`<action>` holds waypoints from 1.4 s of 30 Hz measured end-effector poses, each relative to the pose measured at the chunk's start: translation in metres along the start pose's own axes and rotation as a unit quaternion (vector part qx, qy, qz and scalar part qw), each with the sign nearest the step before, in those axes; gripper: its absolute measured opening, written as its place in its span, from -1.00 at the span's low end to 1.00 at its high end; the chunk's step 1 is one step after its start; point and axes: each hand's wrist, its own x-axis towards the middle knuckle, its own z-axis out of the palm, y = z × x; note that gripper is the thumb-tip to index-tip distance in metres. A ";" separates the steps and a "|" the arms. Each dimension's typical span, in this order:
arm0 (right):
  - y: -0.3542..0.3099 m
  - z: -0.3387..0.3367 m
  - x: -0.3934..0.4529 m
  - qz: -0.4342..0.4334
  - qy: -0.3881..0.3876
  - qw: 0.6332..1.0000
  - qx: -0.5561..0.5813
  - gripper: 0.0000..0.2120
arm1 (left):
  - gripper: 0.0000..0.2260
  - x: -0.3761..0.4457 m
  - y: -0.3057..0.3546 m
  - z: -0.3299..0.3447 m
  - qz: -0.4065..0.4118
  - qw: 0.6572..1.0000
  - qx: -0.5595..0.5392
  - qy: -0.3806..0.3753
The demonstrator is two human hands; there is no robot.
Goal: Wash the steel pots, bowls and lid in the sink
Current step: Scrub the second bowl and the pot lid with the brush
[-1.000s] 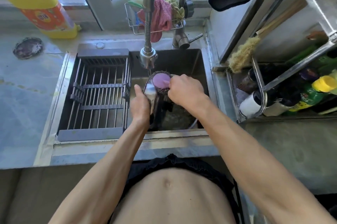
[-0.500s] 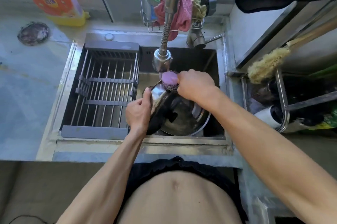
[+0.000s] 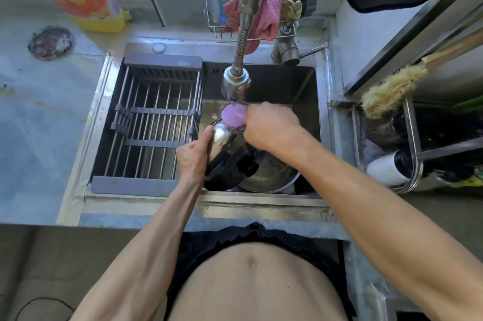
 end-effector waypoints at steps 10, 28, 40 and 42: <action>-0.021 0.018 -0.024 -0.068 0.077 0.995 0.002 -0.64 | -0.76 0.005 0.026 0.028 -0.095 0.990 -0.102 -0.007; 0.014 0.000 0.009 0.027 0.036 0.988 0.148 -0.75 | -0.55 0.016 0.026 -0.003 -0.116 0.975 -0.162 -0.100; 0.078 0.045 0.015 0.149 -0.010 0.936 0.320 -0.64 | -0.52 0.025 0.017 -0.018 -0.204 0.938 -0.265 -0.093; 0.084 0.057 0.004 0.165 -0.014 0.920 0.354 -0.63 | -0.54 0.027 0.017 -0.019 -0.214 0.927 -0.299 -0.081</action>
